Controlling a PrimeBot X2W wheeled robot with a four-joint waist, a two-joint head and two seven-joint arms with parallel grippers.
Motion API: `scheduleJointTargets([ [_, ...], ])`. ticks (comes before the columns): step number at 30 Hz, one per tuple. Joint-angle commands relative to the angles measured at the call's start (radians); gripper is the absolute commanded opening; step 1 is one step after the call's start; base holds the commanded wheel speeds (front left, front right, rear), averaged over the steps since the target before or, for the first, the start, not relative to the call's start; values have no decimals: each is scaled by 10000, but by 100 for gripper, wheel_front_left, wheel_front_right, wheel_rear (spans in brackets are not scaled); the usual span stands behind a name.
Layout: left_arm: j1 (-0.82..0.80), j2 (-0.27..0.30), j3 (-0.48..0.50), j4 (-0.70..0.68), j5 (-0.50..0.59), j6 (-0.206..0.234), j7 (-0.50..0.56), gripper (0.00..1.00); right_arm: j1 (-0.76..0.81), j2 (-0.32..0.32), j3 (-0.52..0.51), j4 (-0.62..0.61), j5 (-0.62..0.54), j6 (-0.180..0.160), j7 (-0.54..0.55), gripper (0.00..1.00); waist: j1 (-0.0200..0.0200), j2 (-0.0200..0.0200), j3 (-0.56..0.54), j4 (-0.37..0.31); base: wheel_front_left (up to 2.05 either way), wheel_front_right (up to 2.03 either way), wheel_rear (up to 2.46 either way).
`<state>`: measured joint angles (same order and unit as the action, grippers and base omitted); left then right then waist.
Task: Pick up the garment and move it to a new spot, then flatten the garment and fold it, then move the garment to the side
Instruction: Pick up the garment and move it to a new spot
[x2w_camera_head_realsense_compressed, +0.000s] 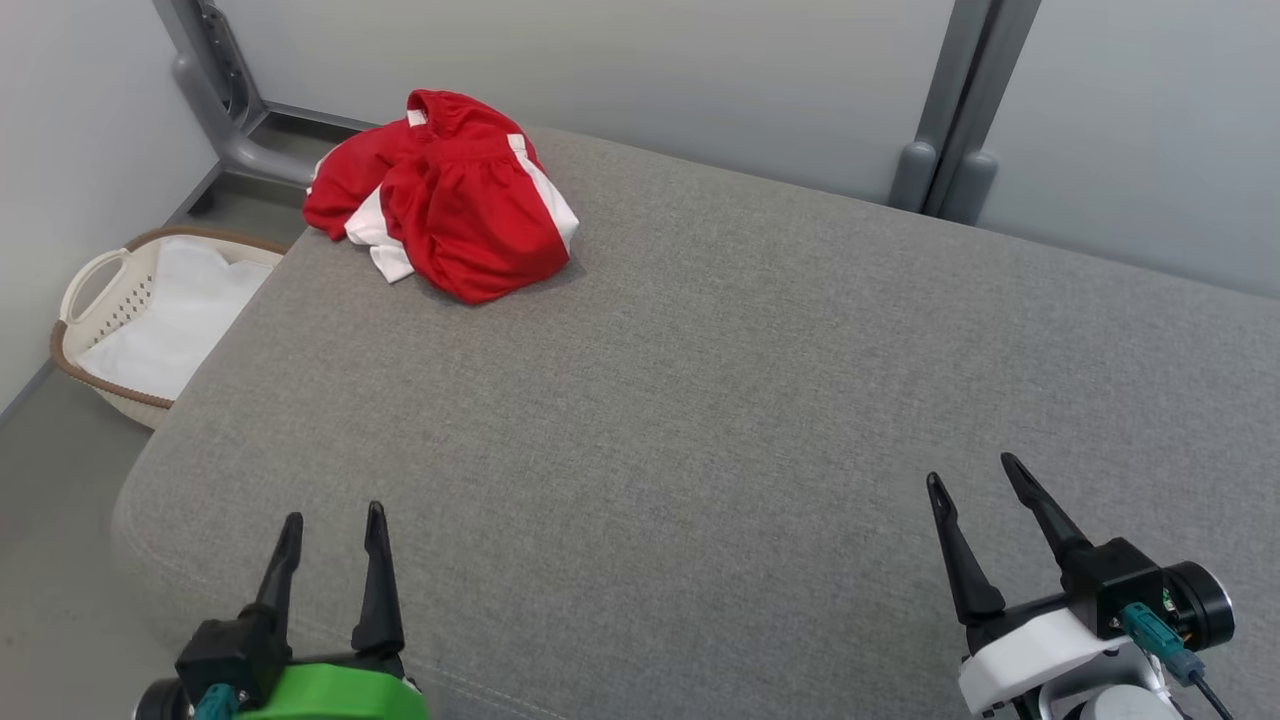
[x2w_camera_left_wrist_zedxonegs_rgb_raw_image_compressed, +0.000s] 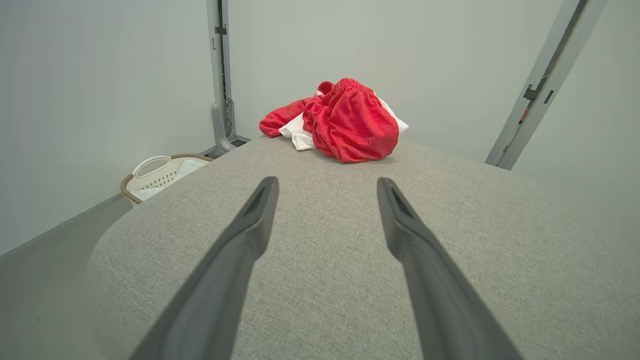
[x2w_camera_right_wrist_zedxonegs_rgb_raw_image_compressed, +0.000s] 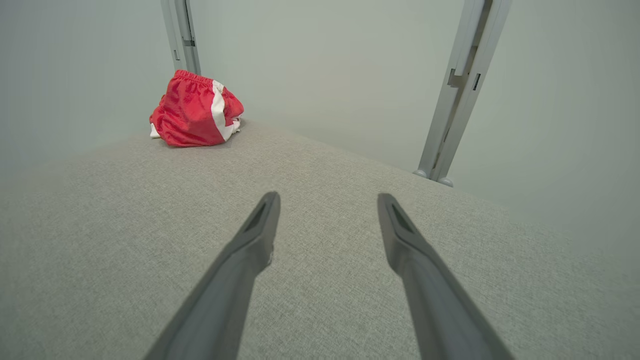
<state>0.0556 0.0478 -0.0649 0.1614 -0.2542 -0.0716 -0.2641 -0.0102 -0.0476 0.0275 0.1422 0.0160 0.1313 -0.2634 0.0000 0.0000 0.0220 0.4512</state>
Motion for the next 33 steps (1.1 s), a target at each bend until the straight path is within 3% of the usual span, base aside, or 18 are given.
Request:
scheduleJointTargets([
  [1,-495,116,234,-204,217,-166,-7,100,2,-49,-67,-41,-122,-10,-21,100,0,0,159,-144,0,0,0],
  [6,-1717,774,611,-689,465,-446,-7,100,-163,-49,-104,-135,-322,-10,-21,100,0,0,504,-371,0,0,0],
  [16,-5823,3249,527,-239,29,-593,321,100,-840,-53,85,-391,-1196,-10,-21,100,0,0,1877,-1319,0,0,0],
  [25,-8801,4758,-486,2460,-1310,-595,1237,100,-1573,-51,227,-642,-2003,-10,-21,100,0,0,3384,-2395,0,0,0],
  [33,-9970,5606,-1918,4479,-2852,-596,1815,100,-1910,-45,310,-798,-2508,-10,-21,100,0,0,4377,-2945,0,0,0],
])
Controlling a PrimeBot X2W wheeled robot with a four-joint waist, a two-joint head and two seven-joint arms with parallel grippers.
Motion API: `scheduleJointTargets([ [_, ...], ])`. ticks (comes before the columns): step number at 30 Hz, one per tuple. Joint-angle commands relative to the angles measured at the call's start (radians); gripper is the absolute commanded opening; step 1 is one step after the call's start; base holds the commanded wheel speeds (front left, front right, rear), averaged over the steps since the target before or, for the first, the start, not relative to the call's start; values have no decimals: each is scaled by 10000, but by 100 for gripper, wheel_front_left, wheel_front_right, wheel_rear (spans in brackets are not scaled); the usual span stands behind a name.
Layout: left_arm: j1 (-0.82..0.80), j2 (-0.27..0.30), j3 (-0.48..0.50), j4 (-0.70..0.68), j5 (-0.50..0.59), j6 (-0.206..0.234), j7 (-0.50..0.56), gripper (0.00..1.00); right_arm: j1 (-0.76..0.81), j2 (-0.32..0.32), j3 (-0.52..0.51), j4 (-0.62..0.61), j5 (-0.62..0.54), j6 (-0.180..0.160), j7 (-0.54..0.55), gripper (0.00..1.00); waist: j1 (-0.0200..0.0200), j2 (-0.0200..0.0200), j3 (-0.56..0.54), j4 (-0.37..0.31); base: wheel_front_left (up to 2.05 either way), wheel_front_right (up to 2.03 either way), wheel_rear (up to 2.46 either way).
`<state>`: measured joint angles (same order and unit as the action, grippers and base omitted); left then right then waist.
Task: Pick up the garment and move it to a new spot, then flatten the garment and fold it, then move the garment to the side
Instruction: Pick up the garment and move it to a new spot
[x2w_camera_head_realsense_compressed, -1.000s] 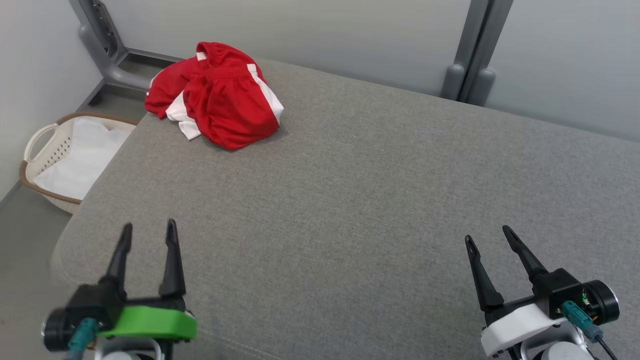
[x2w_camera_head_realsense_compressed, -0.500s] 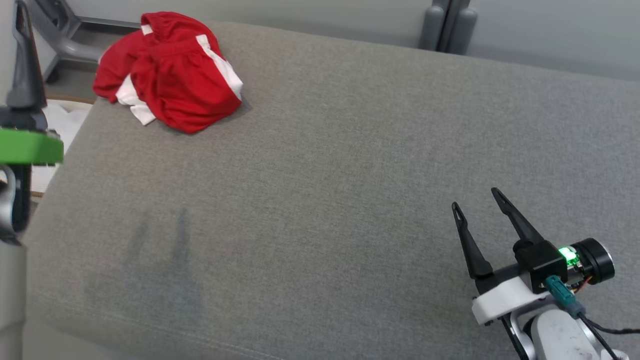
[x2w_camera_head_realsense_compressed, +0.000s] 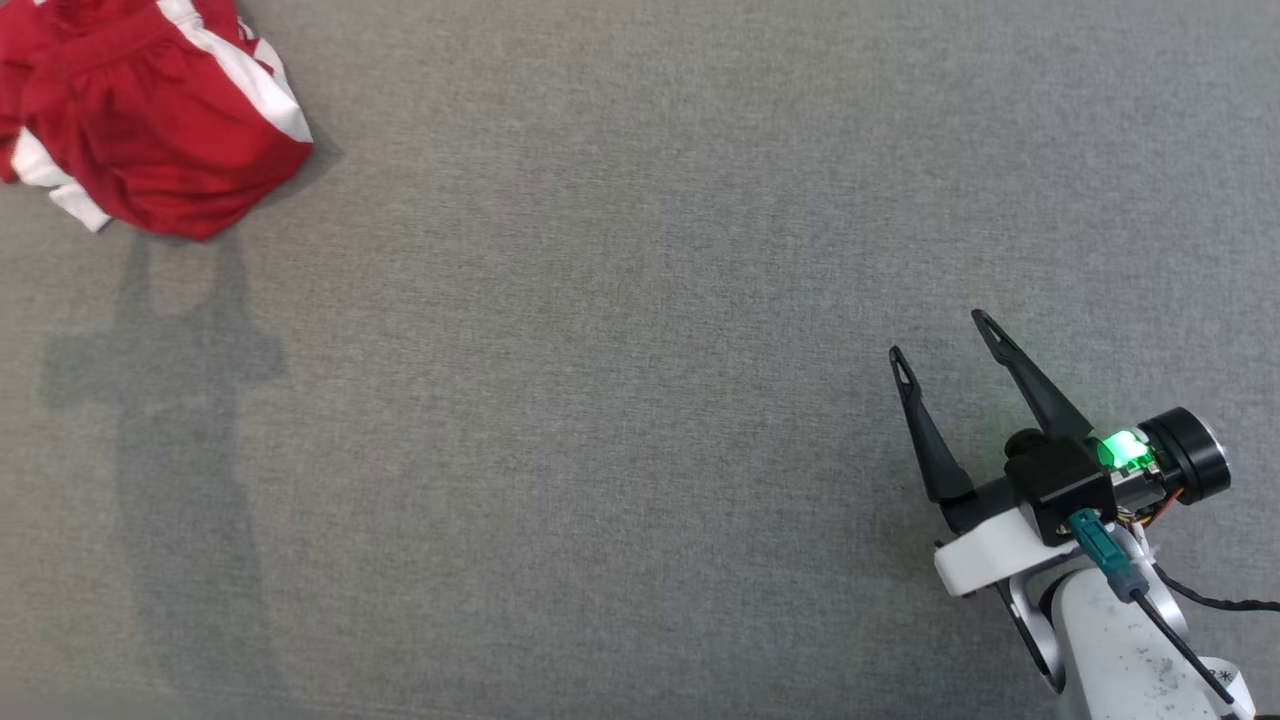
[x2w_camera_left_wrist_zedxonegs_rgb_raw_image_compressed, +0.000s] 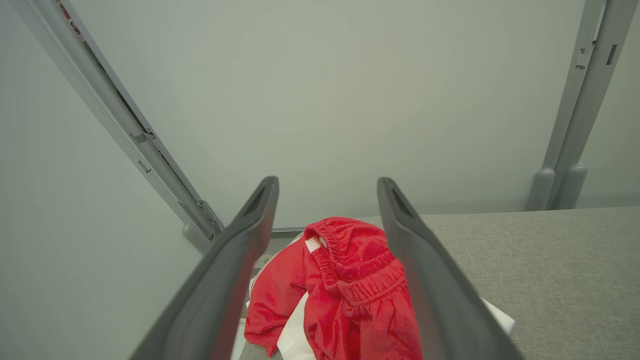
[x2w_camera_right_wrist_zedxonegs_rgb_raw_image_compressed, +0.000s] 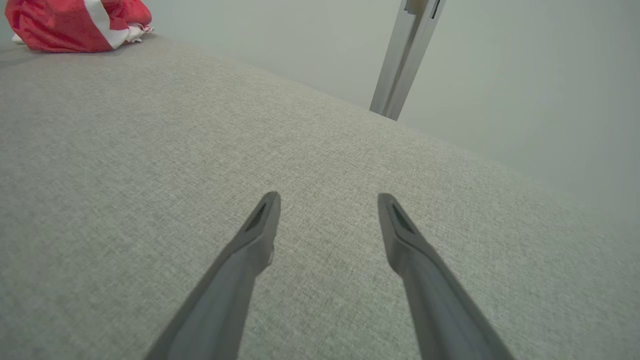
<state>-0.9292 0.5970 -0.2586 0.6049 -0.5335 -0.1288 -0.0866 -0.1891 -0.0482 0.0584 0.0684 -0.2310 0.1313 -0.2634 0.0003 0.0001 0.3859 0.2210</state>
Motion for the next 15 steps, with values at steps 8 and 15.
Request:
scheduleJointTargets([
  [8,-743,601,-1408,1066,-1198,-25,753,100,-135,-39,128,-119,-296,-10,-21,100,-3,-1,1339,-959,0,0,0],
  [15,-1281,830,-2591,1854,-1410,-25,1267,100,-181,-44,347,-85,-344,-10,-12,100,-3,-1,1672,-1192,0,0,0],
])
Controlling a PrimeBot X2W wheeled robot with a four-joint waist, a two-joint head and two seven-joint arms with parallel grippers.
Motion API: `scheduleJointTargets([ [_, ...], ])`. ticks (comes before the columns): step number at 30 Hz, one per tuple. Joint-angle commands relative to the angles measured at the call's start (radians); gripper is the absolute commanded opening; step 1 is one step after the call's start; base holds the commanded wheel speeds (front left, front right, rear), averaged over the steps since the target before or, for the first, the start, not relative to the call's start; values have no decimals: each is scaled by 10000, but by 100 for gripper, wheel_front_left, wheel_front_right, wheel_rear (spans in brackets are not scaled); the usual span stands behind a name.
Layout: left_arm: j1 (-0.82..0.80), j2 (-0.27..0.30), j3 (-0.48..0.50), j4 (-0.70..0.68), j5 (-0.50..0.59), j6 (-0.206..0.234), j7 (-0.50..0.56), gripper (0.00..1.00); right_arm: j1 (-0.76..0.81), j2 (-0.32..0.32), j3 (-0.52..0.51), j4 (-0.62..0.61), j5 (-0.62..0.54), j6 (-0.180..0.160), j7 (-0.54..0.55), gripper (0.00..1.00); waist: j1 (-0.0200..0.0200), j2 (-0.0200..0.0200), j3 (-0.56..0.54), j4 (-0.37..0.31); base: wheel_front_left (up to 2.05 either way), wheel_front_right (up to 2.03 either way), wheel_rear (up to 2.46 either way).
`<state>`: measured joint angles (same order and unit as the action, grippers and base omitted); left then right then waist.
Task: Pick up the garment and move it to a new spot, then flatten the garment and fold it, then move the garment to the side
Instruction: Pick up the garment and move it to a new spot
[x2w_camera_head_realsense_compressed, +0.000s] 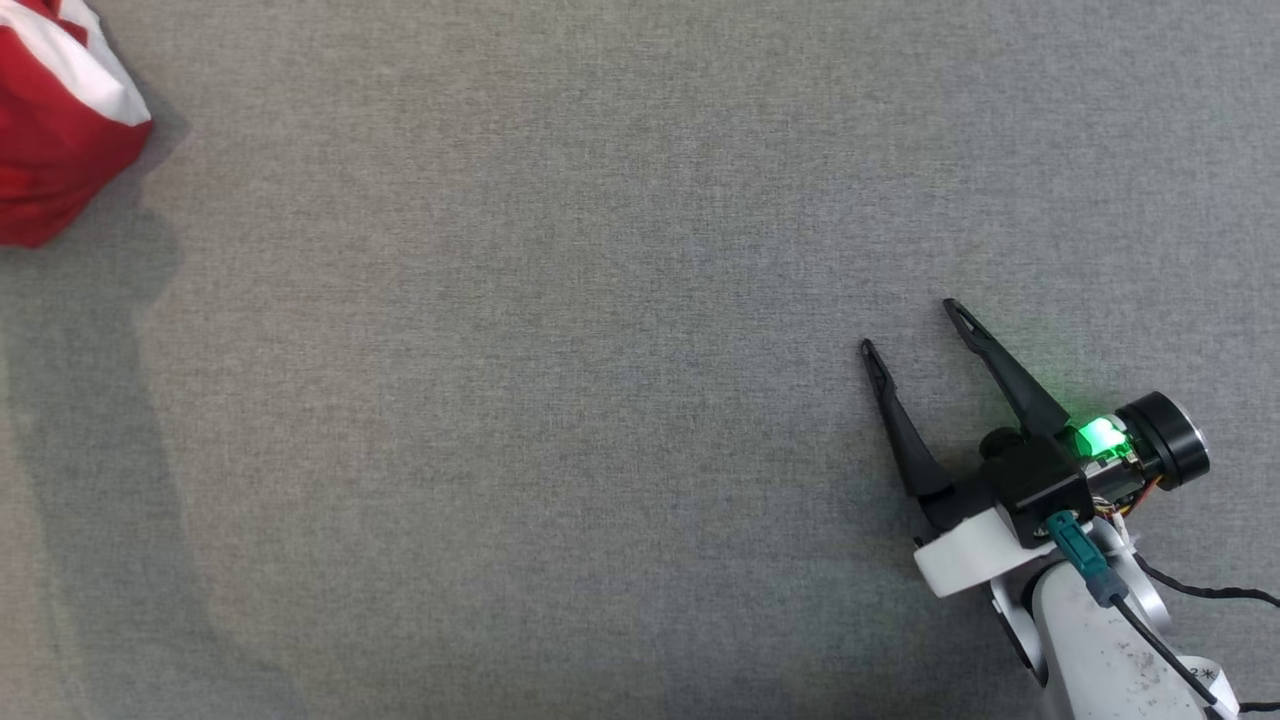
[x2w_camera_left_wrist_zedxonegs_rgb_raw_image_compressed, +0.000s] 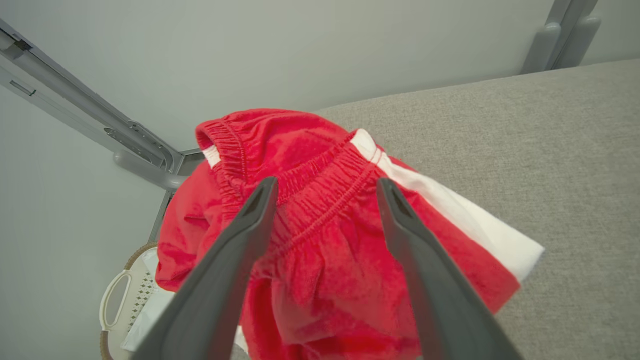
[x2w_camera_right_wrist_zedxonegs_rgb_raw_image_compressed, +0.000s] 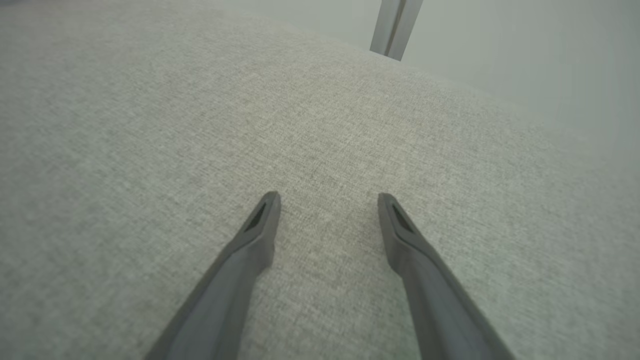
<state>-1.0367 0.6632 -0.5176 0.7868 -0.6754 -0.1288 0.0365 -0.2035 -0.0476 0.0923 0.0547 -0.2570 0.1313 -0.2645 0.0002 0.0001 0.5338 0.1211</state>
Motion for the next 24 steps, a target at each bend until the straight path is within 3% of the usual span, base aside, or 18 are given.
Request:
scheduleJointTargets([
  [1,-271,195,-142,130,28,-25,32,100,-43,-53,26,58,-83,-10,1,100,-2,-1,221,-223,0,0,0],
  [5,-631,394,-775,431,49,-26,289,100,-48,-68,80,116,-89,-12,6,100,-2,-1,315,-335,0,0,0],
  [13,-795,439,-1734,464,-1293,-26,1870,99,-116,-81,62,221,7,-13,49,100,-2,-1,459,-347,0,0,0],
  [16,-611,569,-2009,386,-1875,-26,2355,76,-216,-74,140,269,103,-13,53,100,-2,-1,505,-366,0,0,0],
  [18,-504,631,-2184,320,-2196,-26,2520,49,-281,-70,169,291,155,-13,61,100,-2,-1,522,-380,0,0,0],
  [20,-459,742,-2365,281,-2341,-26,2530,32,-323,-68,183,309,175,-13,61,100,-2,-1,530,-391,0,0,0],
  [22,-450,830,-2550,248,-2412,-26,2418,5,-358,-68,164,324,218,-13,61,100,-2,-1,529,-400,0,0,0],
  [24,-472,898,-2724,200,-2423,-26,2175,0,-381,-70,104,340,245,-15,61,100,-2,-1,512,-392,0,0,0],
])
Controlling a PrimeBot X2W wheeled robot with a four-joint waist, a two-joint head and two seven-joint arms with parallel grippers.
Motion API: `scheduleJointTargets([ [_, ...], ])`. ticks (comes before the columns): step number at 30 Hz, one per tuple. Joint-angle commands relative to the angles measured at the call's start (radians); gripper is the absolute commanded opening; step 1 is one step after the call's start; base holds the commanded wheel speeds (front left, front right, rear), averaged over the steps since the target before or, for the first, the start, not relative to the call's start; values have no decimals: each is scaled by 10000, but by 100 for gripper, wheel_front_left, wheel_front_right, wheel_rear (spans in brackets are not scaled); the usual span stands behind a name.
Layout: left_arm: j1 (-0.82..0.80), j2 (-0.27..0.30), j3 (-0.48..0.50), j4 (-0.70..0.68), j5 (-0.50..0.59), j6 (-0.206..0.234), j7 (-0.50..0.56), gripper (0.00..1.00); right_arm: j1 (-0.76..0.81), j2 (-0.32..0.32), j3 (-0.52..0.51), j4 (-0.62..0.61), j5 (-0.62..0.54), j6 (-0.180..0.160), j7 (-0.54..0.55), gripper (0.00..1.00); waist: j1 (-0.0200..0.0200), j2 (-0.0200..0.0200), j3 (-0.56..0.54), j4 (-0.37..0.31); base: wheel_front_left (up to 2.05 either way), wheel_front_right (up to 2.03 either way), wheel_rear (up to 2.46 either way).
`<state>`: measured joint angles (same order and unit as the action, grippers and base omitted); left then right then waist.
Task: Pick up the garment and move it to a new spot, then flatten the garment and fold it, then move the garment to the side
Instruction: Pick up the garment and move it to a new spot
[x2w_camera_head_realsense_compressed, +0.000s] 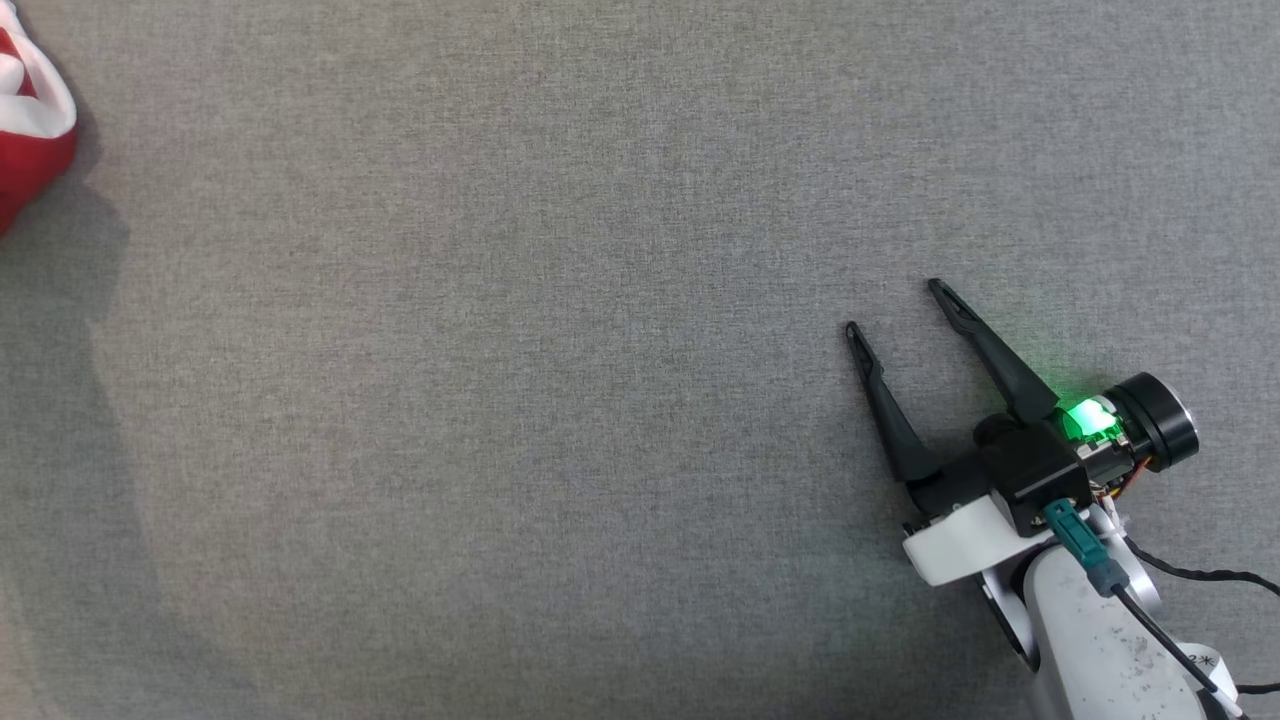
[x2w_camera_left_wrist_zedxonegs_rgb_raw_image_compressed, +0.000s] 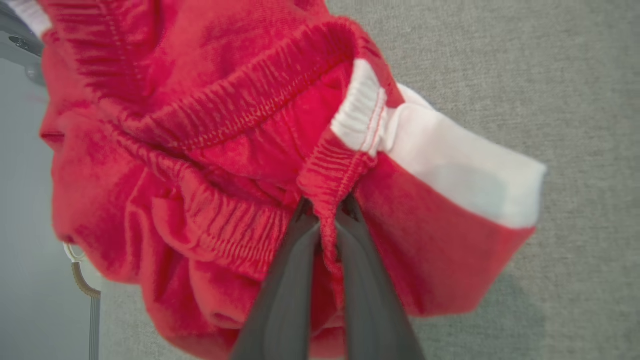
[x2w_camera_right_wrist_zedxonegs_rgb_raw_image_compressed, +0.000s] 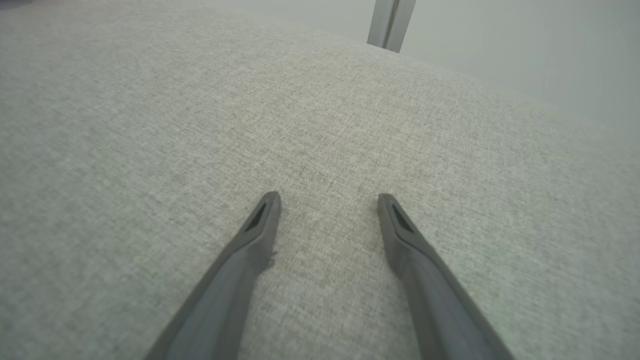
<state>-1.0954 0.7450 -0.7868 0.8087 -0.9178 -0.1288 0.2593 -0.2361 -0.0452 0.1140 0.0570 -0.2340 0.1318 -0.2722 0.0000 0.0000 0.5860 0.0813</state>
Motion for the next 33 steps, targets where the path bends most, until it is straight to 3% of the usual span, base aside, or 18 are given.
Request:
scheduleJointTargets([
  [1,111,105,-111,-40,-42,-26,-215,0,-63,-98,-146,329,31,-20,138,100,0,0,-34,19,0,0,0],
  [10,-437,419,-591,-280,-144,-26,-1695,0,33,-84,-139,353,281,-20,83,100,0,0,-614,209,0,0,0],
  [20,-1166,646,-893,-958,-175,-26,-3257,0,289,-72,-16,631,814,-19,75,100,0,0,-1988,340,0,0,0],
  [27,-1658,149,-1236,-1606,170,-23,-3694,0,728,-72,-30,897,1360,-19,75,100,0,0,-3357,64,0,0,0],
  [33,-1878,-1107,-1429,-2347,189,275,-3888,0,1091,-71,-90,1063,1849,-19,75,100,0,0,-4364,-501,0,0,0],
])
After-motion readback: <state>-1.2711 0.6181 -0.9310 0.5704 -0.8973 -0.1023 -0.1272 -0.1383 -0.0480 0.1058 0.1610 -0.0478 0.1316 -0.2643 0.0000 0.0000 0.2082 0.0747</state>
